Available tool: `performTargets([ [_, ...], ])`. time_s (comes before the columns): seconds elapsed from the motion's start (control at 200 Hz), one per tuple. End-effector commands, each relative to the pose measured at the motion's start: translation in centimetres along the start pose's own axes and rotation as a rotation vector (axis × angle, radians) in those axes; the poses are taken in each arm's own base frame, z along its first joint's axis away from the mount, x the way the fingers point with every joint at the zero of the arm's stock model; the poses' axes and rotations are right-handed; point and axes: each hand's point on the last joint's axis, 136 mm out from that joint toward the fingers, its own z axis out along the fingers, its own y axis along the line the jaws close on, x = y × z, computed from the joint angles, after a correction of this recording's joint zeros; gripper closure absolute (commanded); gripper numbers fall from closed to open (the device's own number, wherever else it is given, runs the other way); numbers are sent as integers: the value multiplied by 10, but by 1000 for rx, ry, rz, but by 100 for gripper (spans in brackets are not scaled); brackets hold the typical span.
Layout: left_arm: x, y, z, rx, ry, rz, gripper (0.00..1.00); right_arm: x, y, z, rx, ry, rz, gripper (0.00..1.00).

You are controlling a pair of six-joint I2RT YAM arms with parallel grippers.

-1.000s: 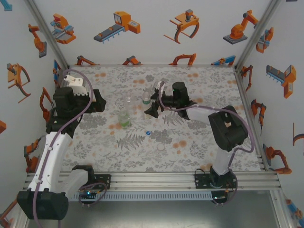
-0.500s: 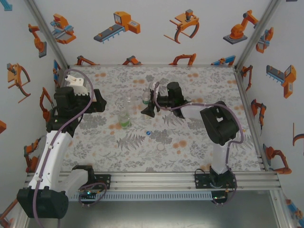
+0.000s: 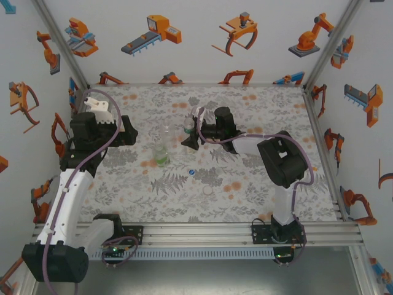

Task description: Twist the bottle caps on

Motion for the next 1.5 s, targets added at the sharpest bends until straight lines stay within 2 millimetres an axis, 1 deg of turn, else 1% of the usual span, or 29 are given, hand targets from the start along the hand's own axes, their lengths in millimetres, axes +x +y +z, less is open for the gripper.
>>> performTargets([
  [0.0,-1,-2,-1,12,6,14,3,-15,4,0,3,-38,-63,37],
  [0.11,-2,-2,-2,14,2,15,3,-18,5,-1,4,-42,-67,40],
  [0.265,-3,-5,-3,29,-3,15,3,-25,5,-6,25,-48,-75,42],
  [0.391,-7,-10,-7,52,-33,20,3,-35,6,-13,50,-58,-83,44],
  [0.416,-7,-11,-8,60,-41,22,3,-39,8,-16,55,-63,-86,44],
  [0.516,-11,-21,-13,109,-73,37,3,-51,12,-26,75,-80,-82,45],
  [0.656,-17,-44,-24,234,-138,67,3,-68,20,-42,100,-104,-55,45],
  [0.746,-22,-55,-30,297,-184,73,3,-82,26,-55,121,-106,-20,46],
  [0.826,-26,-72,-37,395,-217,84,3,-98,35,-69,128,-110,3,47],
  [0.946,-36,-104,-52,589,-279,92,3,-119,50,-89,137,-120,31,47],
  [1.051,-45,-136,-73,753,-367,132,3,-142,69,-108,117,-150,39,47],
  [1.121,-46,-158,-85,828,-416,188,3,-157,80,-120,104,-173,43,47],
  [1.192,-43,-178,-94,880,-450,254,3,-170,90,-131,99,-203,44,48],
  [1.332,-39,-212,-112,993,-516,340,3,-198,99,-150,111,-293,88,49],
  [1.387,-41,-221,-117,1005,-550,351,3,-208,102,-155,110,-329,105,50],
  [1.497,-45,-231,-119,978,-598,367,3,-224,105,-164,132,-378,143,53],
])
